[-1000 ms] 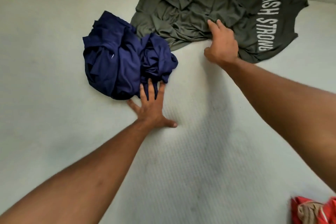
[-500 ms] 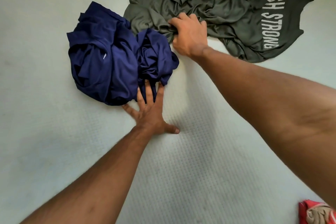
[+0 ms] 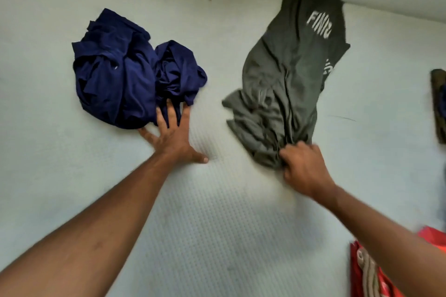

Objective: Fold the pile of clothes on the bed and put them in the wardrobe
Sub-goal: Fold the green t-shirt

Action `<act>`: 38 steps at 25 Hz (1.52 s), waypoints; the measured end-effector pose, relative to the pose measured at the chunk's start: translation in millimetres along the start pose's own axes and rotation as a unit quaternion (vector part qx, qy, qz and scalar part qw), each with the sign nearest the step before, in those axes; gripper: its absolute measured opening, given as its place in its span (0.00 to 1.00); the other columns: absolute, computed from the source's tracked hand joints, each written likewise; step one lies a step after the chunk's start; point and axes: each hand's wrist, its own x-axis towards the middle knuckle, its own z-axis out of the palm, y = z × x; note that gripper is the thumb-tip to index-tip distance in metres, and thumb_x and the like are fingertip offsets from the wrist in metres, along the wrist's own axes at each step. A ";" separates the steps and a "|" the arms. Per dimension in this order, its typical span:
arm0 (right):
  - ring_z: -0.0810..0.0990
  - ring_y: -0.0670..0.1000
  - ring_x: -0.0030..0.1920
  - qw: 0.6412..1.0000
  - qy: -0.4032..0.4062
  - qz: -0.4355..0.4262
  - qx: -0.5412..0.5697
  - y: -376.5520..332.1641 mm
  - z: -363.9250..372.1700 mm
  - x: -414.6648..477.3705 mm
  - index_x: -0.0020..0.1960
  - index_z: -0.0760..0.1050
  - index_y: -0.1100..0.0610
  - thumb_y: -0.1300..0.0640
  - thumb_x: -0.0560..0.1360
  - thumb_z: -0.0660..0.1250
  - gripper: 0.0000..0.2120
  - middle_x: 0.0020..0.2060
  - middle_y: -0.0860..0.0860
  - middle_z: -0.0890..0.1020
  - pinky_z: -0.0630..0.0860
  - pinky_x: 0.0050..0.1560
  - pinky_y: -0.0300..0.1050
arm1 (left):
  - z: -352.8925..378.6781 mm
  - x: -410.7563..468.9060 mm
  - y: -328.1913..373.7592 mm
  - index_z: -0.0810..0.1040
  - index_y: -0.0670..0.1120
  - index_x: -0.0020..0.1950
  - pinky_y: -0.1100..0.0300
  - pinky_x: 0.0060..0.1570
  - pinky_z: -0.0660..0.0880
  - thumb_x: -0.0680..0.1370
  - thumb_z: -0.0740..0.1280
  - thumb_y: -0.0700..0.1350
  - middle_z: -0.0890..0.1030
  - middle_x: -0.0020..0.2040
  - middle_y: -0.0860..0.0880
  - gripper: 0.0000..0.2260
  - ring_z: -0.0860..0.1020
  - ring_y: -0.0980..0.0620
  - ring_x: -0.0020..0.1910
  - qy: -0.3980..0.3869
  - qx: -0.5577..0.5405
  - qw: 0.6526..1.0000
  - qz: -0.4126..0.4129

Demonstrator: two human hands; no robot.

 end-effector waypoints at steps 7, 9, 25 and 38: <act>0.76 0.55 0.56 0.992 -0.065 0.021 0.105 -8.2 -8.6 -43.9 0.65 0.75 0.46 0.38 0.67 0.61 0.29 0.54 0.48 0.79 0.71 0.52 0.51 | 39.6 -64.6 45.5 0.55 0.57 0.81 0.41 0.72 0.64 0.72 0.73 0.51 0.54 0.82 0.46 0.42 0.54 0.44 0.80 0.173 -0.070 0.930 0.317; 0.77 0.57 0.57 0.991 -0.060 0.014 0.118 -27.6 -7.2 -25.1 0.69 0.73 0.50 0.33 0.69 0.59 0.34 0.57 0.52 0.79 0.76 0.53 0.54 | 41.1 -65.1 76.8 0.58 0.57 0.81 0.42 0.70 0.65 0.72 0.72 0.51 0.57 0.81 0.48 0.40 0.54 0.45 0.80 0.113 -0.021 0.930 0.349; 0.73 0.53 0.34 0.925 0.196 0.226 0.234 -45.1 36.3 -160.9 0.34 0.74 0.50 0.61 0.64 0.58 0.09 0.32 0.45 0.76 0.67 0.36 0.48 | 39.1 -83.2 -23.4 0.77 0.52 0.37 0.56 0.40 0.69 0.73 0.68 0.38 0.76 0.40 0.50 0.10 0.75 0.50 0.38 0.083 -0.062 0.989 0.100; 0.77 0.56 0.57 0.785 0.117 0.417 0.442 -104.9 40.8 -106.0 0.63 0.76 0.51 0.59 0.71 0.74 0.21 0.59 0.52 0.74 0.75 0.57 0.47 | 68.8 -103.2 -5.6 0.71 0.55 0.72 0.41 0.67 0.66 0.72 0.73 0.52 0.63 0.75 0.46 0.29 0.63 0.42 0.73 0.132 -0.070 0.984 0.094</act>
